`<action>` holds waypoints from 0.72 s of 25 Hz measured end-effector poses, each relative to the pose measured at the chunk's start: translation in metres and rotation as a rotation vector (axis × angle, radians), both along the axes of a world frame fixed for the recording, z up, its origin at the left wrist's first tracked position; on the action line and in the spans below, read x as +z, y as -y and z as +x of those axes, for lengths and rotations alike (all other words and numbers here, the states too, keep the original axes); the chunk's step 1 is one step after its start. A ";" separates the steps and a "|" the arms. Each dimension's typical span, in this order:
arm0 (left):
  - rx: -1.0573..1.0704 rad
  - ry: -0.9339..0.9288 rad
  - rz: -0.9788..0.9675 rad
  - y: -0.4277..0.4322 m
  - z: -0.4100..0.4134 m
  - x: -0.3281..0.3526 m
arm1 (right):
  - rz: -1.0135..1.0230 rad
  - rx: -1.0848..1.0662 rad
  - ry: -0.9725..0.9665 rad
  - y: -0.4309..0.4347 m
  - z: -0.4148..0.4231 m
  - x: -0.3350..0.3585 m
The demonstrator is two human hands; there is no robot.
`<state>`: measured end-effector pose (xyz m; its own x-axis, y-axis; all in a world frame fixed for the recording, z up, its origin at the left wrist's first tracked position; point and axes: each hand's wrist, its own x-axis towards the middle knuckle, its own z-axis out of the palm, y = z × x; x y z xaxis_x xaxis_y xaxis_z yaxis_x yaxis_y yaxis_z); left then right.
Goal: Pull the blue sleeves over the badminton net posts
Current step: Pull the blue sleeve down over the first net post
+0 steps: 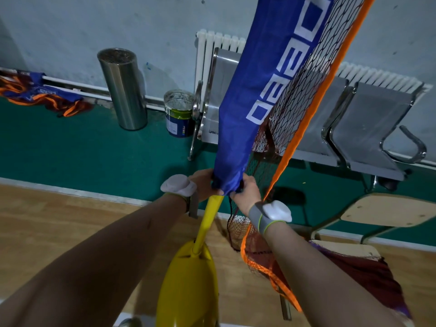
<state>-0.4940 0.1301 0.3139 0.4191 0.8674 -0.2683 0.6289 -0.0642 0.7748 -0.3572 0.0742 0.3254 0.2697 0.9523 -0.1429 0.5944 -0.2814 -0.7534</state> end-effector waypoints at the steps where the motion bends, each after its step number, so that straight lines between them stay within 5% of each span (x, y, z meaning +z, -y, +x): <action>1: 0.005 0.029 -0.016 -0.001 0.000 -0.002 | 0.021 -0.052 -0.017 0.001 0.000 -0.003; 7: 0.093 0.002 -0.095 0.016 -0.019 -0.026 | 0.152 -0.392 -0.112 0.007 -0.004 -0.014; 12: 0.145 0.034 -0.151 0.035 -0.031 -0.024 | 0.176 -0.678 -0.502 -0.010 -0.005 -0.033; 18: 0.146 0.003 -0.114 0.042 -0.021 -0.024 | 0.026 -0.461 -0.542 -0.006 -0.010 -0.057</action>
